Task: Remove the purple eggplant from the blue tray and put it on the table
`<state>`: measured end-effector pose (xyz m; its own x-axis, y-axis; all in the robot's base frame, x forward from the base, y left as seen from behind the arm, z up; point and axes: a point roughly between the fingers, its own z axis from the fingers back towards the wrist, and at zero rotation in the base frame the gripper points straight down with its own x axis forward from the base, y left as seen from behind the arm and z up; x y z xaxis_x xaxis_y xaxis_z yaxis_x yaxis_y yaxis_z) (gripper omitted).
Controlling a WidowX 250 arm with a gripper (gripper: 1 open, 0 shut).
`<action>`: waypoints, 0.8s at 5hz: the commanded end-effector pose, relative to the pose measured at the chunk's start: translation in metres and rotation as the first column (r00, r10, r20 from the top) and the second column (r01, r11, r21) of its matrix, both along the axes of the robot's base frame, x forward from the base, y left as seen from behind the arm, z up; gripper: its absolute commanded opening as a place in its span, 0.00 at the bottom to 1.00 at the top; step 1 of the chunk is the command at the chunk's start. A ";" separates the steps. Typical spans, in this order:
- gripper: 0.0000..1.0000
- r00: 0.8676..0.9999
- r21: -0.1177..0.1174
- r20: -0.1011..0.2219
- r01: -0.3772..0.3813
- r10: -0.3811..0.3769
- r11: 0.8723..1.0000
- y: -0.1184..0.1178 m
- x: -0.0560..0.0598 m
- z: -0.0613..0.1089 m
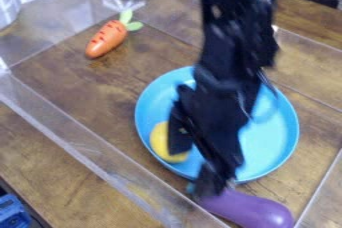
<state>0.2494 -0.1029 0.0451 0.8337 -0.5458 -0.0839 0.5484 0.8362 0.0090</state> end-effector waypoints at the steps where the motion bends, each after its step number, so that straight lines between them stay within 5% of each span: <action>1: 1.00 0.998 -0.027 0.059 -0.004 0.006 1.000 -0.012 0.013 0.002; 2: 1.00 0.998 -0.038 0.066 -0.013 0.015 0.999 -0.017 0.015 0.000; 4: 1.00 0.994 -0.055 0.068 -0.084 0.087 0.995 0.008 0.020 -0.014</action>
<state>0.2657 -0.0963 0.0250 0.8739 -0.4856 -0.0214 0.4857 0.8741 -0.0022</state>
